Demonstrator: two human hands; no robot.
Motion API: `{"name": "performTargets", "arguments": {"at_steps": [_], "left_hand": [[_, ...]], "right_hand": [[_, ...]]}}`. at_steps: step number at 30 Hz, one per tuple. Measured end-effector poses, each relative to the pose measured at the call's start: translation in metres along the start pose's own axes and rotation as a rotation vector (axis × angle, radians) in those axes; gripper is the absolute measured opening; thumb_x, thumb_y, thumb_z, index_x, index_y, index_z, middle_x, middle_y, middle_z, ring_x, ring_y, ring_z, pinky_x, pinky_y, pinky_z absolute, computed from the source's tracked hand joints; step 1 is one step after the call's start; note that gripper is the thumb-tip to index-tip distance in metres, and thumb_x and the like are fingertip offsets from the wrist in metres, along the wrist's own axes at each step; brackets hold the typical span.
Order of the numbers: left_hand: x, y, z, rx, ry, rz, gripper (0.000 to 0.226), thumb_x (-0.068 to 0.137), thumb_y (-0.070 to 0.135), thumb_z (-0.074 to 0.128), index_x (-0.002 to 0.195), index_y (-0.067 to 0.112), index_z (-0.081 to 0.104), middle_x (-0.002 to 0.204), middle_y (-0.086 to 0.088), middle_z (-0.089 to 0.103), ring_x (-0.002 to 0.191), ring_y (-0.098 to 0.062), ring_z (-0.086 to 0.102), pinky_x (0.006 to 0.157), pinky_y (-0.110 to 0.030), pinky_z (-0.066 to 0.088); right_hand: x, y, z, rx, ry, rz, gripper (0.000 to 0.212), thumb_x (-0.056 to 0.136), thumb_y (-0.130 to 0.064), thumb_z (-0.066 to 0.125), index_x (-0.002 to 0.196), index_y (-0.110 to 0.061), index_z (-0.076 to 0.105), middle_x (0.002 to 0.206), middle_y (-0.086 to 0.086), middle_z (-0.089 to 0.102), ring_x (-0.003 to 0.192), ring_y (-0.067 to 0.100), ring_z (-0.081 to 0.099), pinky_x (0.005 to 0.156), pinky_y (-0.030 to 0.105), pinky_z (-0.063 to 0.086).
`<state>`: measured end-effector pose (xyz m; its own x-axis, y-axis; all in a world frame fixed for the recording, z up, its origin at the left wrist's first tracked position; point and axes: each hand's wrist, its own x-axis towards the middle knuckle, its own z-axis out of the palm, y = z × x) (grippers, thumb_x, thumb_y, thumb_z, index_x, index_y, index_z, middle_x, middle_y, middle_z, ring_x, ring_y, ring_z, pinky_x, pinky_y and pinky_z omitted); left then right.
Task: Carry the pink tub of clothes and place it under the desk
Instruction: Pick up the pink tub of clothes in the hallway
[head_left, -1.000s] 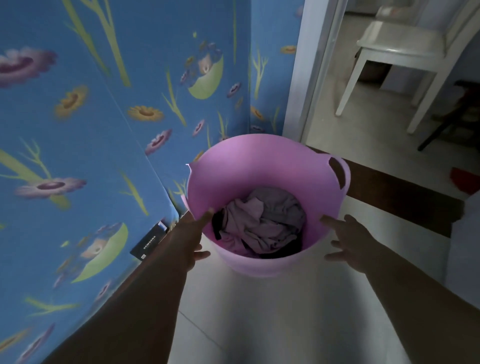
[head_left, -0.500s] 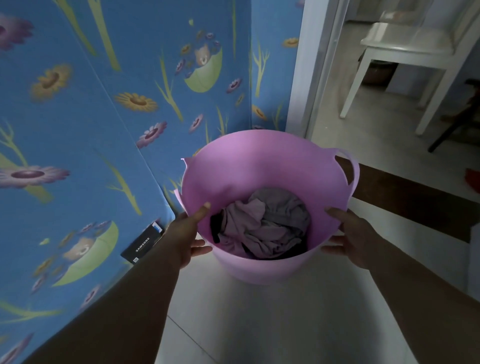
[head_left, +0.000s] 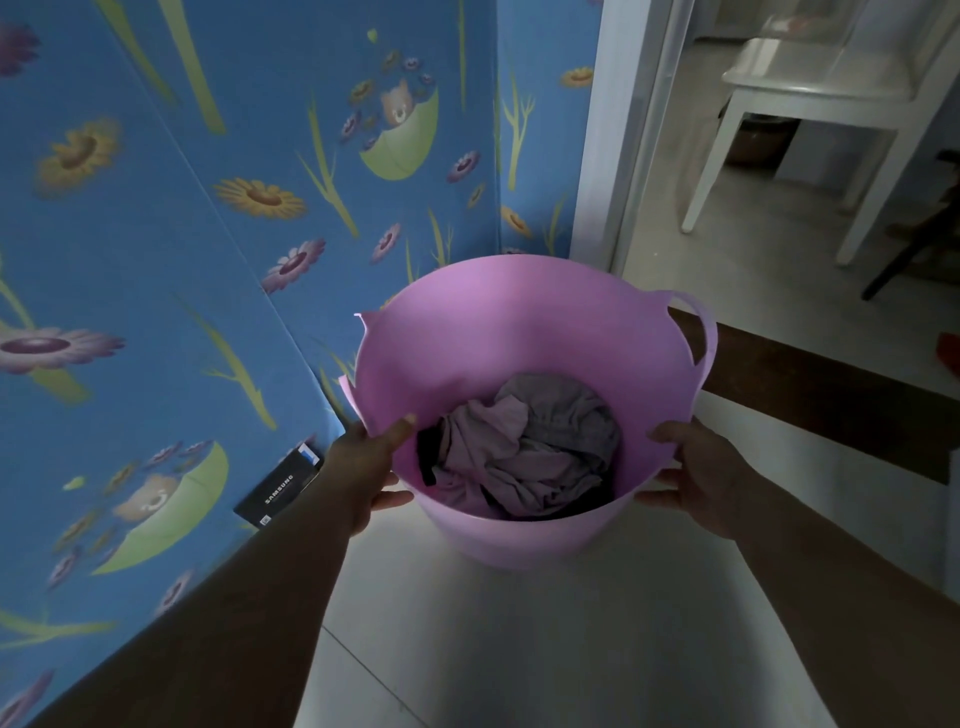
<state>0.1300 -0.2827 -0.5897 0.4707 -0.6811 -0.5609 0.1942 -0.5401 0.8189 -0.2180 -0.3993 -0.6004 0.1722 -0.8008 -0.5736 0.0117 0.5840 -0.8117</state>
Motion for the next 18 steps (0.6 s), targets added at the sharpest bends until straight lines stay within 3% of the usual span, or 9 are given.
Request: {"name": "performTargets", "arguments": {"at_steps": [4,9,18], "left_hand": [[-0.002,-0.002,-0.003,-0.056,-0.003,0.009,0.054,0.098,0.035,0.072,0.147,0.018,0.056,0.13,-0.016,0.072,0.118,-0.041,0.069,0.075,-0.044,0.063],[0.0,0.001,-0.009,-0.069,-0.025,0.012,0.043,0.101,0.03,0.067,0.142,0.018,0.06,0.13,-0.013,0.074,0.112,-0.036,0.073,0.067,-0.037,0.062],[0.005,-0.003,-0.013,-0.107,-0.078,-0.007,0.047,0.101,0.031,0.067,0.145,0.017,0.059,0.137,-0.013,0.071,0.12,-0.039,0.07,0.071,-0.039,0.063]], "right_hand": [[0.0,0.002,-0.003,0.025,-0.02,-0.006,0.05,0.093,-0.018,0.058,0.139,-0.035,0.055,0.143,0.011,0.057,0.124,0.049,0.056,0.077,0.056,0.062],[0.001,0.001,-0.008,0.07,-0.043,0.011,0.049,0.092,-0.016,0.058,0.138,-0.033,0.056,0.143,0.014,0.056,0.125,0.052,0.055,0.079,0.059,0.061],[-0.001,0.005,-0.012,0.095,-0.066,-0.014,0.048,0.093,-0.011,0.055,0.136,-0.031,0.06,0.139,0.011,0.06,0.111,0.043,0.062,0.069,0.051,0.062]]}}
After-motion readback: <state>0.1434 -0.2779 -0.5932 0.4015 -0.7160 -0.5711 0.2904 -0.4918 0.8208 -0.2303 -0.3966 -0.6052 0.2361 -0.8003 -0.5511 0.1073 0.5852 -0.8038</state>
